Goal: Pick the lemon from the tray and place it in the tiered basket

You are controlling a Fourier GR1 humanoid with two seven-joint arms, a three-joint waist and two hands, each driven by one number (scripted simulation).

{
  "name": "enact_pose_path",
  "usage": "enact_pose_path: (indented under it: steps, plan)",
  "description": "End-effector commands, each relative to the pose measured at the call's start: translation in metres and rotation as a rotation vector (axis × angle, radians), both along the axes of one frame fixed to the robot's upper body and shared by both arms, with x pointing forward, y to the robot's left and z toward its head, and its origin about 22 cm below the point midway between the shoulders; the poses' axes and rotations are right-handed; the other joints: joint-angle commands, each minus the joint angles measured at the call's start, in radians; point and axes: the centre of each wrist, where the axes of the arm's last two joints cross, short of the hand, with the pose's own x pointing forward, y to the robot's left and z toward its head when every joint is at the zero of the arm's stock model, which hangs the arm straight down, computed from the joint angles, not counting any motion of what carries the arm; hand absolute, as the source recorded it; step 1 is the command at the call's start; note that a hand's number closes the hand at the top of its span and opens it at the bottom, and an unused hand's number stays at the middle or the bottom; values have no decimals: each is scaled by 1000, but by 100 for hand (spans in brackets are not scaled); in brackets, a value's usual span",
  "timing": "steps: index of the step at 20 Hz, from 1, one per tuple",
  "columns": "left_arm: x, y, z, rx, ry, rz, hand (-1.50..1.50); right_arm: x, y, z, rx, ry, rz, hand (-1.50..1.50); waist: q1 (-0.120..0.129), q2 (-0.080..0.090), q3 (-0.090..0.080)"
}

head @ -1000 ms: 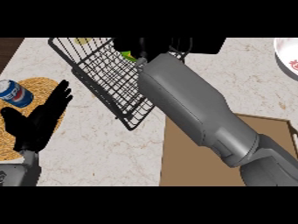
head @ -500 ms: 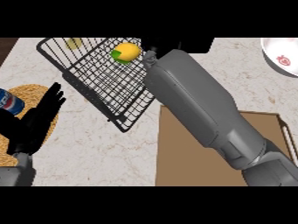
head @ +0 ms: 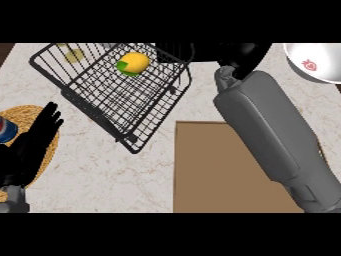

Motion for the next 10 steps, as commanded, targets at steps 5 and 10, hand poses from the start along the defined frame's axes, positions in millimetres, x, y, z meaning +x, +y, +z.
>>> enact_pose_path:
  steps: [5,10]
  plan:
    - [1,0,3,-3,4,13,0,-71,-83,15,6,-20,-48,-150,-13,3,0]
    - [-9,-4,-9,-19,-4,-5,0,-134,-120,7,-22,-13,-45,-150,6,9,0]
